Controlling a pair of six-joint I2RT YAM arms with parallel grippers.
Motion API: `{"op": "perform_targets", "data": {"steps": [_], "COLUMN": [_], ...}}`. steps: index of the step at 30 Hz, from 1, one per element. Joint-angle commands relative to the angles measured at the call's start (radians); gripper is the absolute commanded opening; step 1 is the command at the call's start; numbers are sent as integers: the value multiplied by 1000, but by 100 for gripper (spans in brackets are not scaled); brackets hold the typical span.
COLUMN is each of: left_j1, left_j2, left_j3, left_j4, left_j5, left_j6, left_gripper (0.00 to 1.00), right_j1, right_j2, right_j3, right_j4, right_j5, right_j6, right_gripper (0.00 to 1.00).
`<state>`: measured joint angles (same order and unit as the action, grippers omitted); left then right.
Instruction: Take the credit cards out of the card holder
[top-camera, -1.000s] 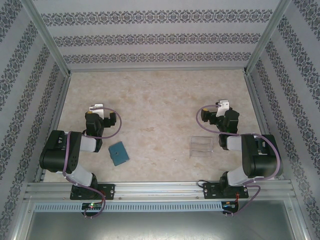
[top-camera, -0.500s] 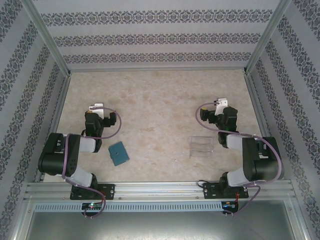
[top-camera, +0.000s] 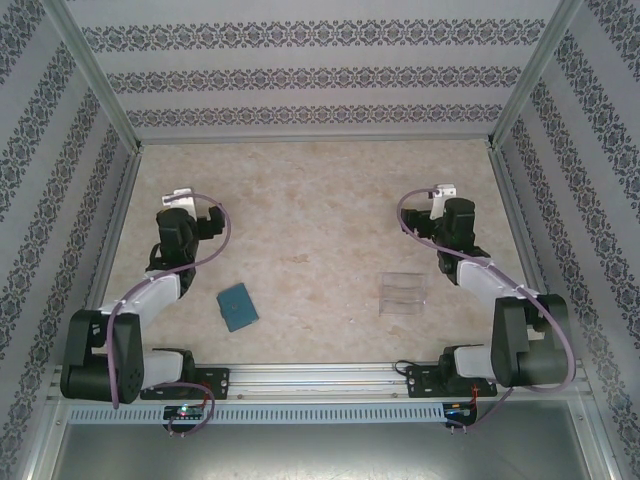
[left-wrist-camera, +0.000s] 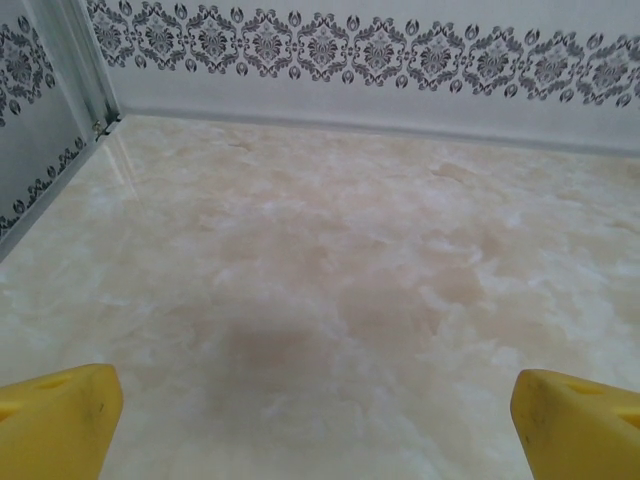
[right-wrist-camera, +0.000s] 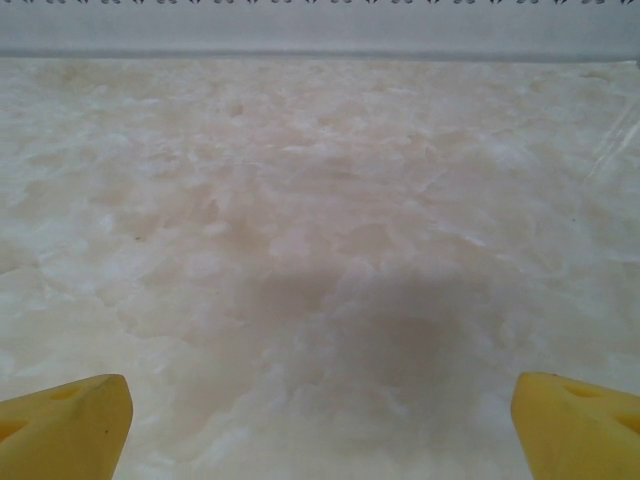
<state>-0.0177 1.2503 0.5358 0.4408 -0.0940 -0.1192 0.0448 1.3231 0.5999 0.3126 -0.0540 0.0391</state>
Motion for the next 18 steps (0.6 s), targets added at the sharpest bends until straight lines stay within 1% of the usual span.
{"op": "perform_targets", "data": {"steps": [1,11,18], "left_j1": [1,1,1], "left_j2": [-50,-155,-141], "left_j3": [70,241,402], "left_j4": [-240,-660,-973], "left_j5": [3,39,109], "left_j6": [-97,-194,-213], "left_gripper": [100,100,100], "right_j1": [33,139,178], "right_j2": [-44,-157,-221], "right_j3": [54,119,165], "right_j4": [-180,-450,-630], "right_j5": [21,70,90], "right_j6": [58,136,224], "right_gripper": [96,94,90]}}
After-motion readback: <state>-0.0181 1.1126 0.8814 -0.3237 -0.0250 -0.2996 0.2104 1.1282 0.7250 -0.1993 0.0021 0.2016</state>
